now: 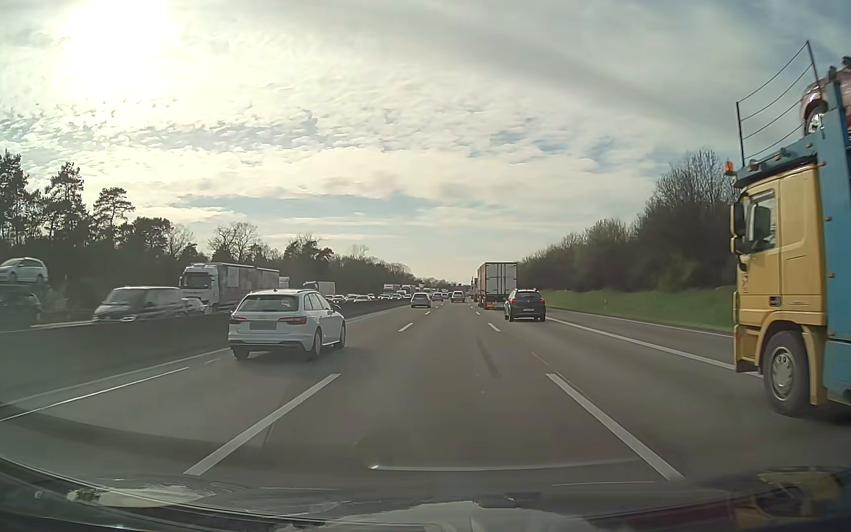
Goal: Follow the waypoints while adhering to traffic rules and regulations
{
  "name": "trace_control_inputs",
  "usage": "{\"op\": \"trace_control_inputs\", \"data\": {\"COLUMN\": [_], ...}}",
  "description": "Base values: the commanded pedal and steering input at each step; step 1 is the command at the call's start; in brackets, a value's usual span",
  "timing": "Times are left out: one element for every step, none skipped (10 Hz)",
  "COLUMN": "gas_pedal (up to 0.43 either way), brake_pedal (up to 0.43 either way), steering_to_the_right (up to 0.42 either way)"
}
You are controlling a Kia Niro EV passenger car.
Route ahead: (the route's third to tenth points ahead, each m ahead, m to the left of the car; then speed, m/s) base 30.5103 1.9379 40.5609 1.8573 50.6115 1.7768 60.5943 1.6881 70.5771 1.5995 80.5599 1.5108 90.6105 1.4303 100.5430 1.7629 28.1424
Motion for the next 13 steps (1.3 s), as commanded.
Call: {"op": "trace_control_inputs", "data": {"gas_pedal": [0.228,0.228,0.228,0.228,0.228,0.228,0.228,0.228,0.248,0.26,0.26,0.26,0.268], "brake_pedal": [0.0,0.0,0.0,0.0,0.0,0.0,0.0,0.0,0.0,0.0,0.0,0.0,0.0], "steering_to_the_right": [-0.001,-0.001,-0.001,-0.001,-0.001,-0.001,-0.001,-0.001,-0.001,-0.001,-0.001,-0.001,-0.001]}}
